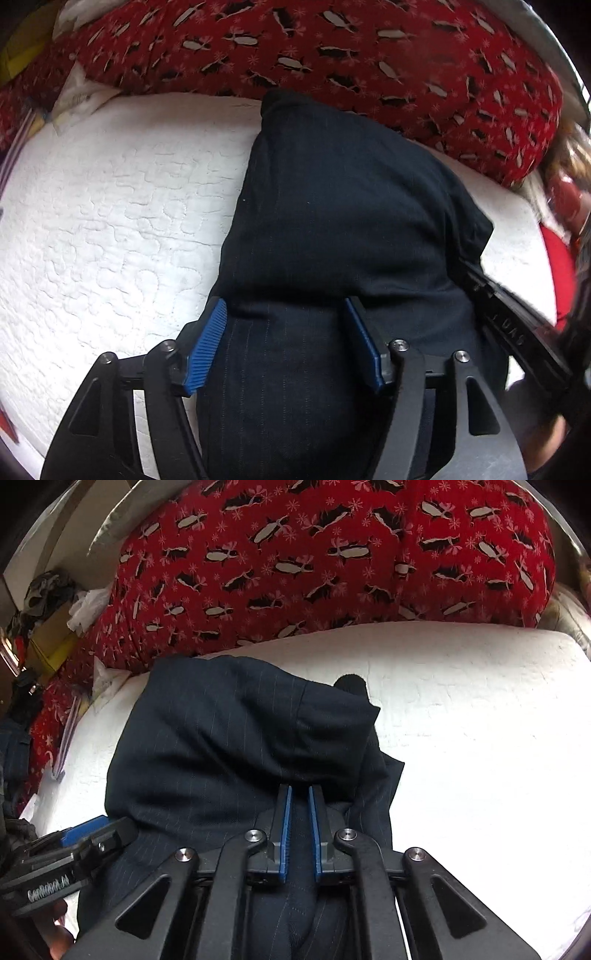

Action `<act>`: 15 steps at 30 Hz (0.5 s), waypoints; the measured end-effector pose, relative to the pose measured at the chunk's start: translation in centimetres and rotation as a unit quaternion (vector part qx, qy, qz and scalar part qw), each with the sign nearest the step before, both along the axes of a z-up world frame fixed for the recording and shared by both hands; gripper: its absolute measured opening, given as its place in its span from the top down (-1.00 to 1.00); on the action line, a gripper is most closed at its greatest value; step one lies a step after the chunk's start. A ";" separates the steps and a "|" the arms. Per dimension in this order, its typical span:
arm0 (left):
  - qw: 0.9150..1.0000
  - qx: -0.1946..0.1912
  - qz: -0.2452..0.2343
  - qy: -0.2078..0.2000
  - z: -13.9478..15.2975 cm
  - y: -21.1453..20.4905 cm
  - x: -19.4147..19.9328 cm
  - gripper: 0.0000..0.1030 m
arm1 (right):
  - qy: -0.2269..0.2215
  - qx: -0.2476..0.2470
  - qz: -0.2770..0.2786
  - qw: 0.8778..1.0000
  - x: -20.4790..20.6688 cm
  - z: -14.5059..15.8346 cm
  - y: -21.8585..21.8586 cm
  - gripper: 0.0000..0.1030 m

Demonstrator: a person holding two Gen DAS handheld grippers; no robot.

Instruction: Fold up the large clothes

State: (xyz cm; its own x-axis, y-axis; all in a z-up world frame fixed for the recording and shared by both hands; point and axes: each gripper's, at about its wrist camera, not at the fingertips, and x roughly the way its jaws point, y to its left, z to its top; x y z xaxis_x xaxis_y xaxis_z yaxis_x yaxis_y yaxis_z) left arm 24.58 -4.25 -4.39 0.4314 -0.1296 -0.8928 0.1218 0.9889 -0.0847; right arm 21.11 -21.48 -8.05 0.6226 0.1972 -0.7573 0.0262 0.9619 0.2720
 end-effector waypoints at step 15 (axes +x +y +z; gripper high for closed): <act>1.000 0.008 -0.004 0.016 2.9 1.7 -9.8 -0.25 | -0.004 0.000 -0.002 1.000 -12.1 3.2 0.3 0.34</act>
